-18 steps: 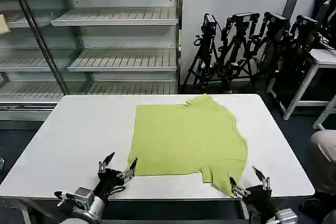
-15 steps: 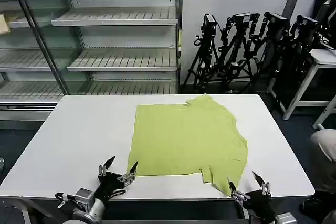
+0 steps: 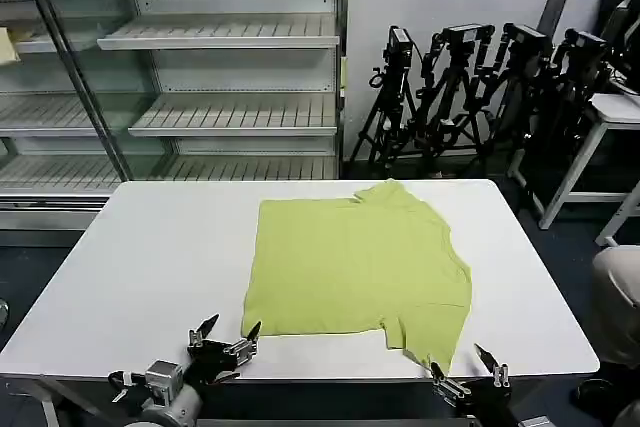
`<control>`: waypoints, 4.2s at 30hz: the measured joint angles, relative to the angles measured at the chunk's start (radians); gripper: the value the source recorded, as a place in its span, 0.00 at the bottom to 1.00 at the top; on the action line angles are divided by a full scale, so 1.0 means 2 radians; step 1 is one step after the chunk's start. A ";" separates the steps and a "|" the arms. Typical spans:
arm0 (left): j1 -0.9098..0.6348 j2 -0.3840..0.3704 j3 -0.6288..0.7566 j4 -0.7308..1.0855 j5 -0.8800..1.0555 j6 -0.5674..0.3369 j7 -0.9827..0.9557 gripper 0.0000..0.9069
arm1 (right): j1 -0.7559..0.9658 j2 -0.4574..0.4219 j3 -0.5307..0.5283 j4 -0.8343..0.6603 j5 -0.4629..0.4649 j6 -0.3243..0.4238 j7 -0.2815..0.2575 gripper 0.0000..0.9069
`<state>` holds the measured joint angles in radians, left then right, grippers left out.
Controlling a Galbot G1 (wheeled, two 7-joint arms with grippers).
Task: Fold and organize the clothes.
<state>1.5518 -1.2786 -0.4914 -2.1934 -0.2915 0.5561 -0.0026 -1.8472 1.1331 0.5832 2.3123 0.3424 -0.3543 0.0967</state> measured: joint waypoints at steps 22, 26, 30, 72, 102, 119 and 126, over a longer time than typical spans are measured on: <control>0.001 -0.004 0.005 0.007 -0.006 0.009 0.003 0.02 | 0.021 -0.007 -0.021 0.000 0.031 -0.044 0.010 0.00; 0.001 -0.004 0.005 0.007 -0.006 0.009 0.006 0.02 | 0.025 -0.007 -0.024 -0.001 0.034 -0.047 0.009 0.00; 0.000 -0.004 0.005 0.007 -0.006 0.010 0.009 0.02 | 0.029 -0.007 -0.025 0.000 0.035 -0.048 0.009 0.00; -0.230 0.014 0.047 0.147 -0.088 0.010 0.000 0.02 | 0.335 0.012 -0.068 -0.150 0.020 -0.085 0.013 0.00; -0.297 0.025 0.075 0.245 -0.089 0.008 -0.001 1.00 | 0.428 0.029 -0.095 -0.269 -0.039 -0.064 -0.013 1.00; -0.265 0.040 0.074 0.203 -0.089 0.007 -0.008 1.00 | 0.384 0.017 -0.072 -0.243 -0.029 -0.078 0.001 1.00; -0.242 0.038 0.079 0.182 -0.087 0.010 -0.015 1.00 | 0.342 0.006 -0.046 -0.210 -0.009 -0.094 -0.002 1.00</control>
<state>1.0678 -1.2021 -0.3330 -1.8300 -0.4646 0.5760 -0.0326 -1.1641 1.1455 0.4917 1.8915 0.3247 -0.5433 0.0934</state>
